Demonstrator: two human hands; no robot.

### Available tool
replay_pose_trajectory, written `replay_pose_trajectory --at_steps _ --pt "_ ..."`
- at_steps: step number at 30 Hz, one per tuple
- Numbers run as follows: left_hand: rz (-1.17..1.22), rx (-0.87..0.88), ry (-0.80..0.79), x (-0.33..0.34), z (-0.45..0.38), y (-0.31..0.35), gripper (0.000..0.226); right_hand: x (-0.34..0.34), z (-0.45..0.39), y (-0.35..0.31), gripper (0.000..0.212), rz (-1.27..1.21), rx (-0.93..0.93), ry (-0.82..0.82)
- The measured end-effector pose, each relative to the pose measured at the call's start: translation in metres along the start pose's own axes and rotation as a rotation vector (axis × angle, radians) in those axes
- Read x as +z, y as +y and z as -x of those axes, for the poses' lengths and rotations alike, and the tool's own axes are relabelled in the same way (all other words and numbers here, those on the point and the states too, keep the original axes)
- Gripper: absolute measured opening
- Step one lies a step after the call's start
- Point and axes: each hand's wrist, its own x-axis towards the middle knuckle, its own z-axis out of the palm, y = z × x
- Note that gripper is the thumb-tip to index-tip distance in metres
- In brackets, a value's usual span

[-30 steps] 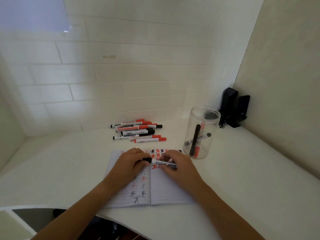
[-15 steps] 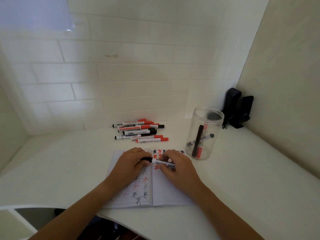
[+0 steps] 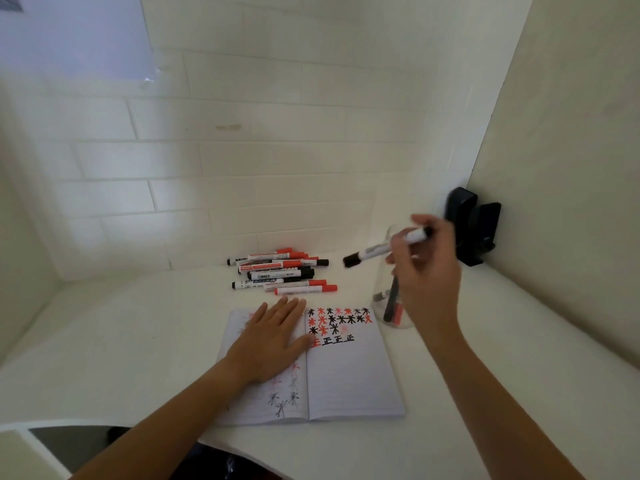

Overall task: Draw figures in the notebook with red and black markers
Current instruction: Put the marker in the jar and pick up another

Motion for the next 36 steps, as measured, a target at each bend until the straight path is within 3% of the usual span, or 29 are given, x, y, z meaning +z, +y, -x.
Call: replay_pose_trajectory --at_steps 4,7,9,12,15,17,19,22,25,27,31,36 --pt "0.010 -0.005 0.020 -0.001 0.001 0.002 0.076 -0.020 -0.044 -0.021 0.029 0.150 -0.178 0.202" --pt "0.008 -0.005 0.029 -0.003 0.002 0.003 0.076 -0.029 -0.067 -0.019 0.024 0.340 -0.224 0.197" --pt "0.004 -0.007 0.029 -0.003 0.002 0.003 0.079 -0.033 -0.077 -0.005 0.023 0.516 -0.149 0.061" --pt "0.010 -0.003 0.032 -0.003 0.002 0.003 0.082 -0.034 -0.080 0.024 0.008 0.760 0.025 -0.312" --pt "0.011 -0.002 0.032 -0.004 0.002 0.004 0.075 -0.029 -0.073 0.033 0.045 0.979 0.050 -0.606" --pt "0.006 -0.004 0.029 -0.004 0.002 0.005 0.074 -0.026 -0.070 0.034 0.069 1.078 0.001 -0.656" --pt "0.001 -0.004 0.029 -0.004 0.002 0.005 0.074 -0.026 -0.070 0.037 0.062 1.153 -0.027 -0.666" --pt "0.003 -0.008 0.033 -0.004 0.002 0.005 0.074 -0.019 -0.068 0.034 0.032 1.022 -0.055 -0.560" --pt "-0.001 -0.011 0.046 -0.003 0.002 0.005 0.074 0.001 -0.052 0.025 0.019 0.937 -0.370 -0.352" --pt "0.001 -0.010 0.053 -0.002 0.001 0.003 0.074 0.021 -0.035 0.023 0.015 0.873 -0.478 -0.426" --pt "0.005 -0.023 0.052 -0.002 0.001 0.005 0.074 0.066 -0.002 0.055 0.019 0.831 -0.290 -0.740" --pt "0.015 -0.028 0.056 -0.004 0.001 0.007 0.075 0.100 0.012 0.117 0.018 0.854 -0.078 -0.764"
